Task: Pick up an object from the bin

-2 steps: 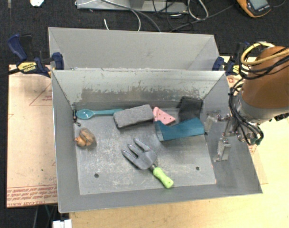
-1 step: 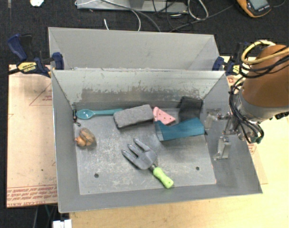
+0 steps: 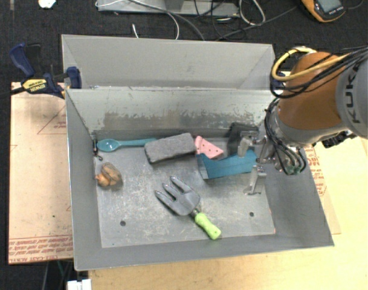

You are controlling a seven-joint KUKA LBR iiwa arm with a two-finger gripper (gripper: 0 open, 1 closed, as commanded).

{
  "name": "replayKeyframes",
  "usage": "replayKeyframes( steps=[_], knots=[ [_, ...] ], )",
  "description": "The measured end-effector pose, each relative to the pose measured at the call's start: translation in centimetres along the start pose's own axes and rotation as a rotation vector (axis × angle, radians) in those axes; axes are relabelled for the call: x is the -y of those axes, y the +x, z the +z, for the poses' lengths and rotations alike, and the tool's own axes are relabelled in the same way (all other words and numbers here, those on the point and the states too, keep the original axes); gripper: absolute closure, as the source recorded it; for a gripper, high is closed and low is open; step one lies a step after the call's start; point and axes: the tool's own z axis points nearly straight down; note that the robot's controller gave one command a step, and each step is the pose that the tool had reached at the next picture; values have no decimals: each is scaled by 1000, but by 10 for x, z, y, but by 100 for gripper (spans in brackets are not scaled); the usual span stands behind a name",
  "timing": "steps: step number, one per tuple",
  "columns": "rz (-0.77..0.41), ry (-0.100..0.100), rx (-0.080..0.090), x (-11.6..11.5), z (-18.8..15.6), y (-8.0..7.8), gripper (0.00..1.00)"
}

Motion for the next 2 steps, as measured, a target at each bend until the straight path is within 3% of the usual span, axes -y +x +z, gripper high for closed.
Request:
replayKeyframes(
  steps=[1,2],
  knots=[
    [-11,-1,1,-3,22,1,0],
    [-74,0,5,-30,46,-50,0]
  ],
)
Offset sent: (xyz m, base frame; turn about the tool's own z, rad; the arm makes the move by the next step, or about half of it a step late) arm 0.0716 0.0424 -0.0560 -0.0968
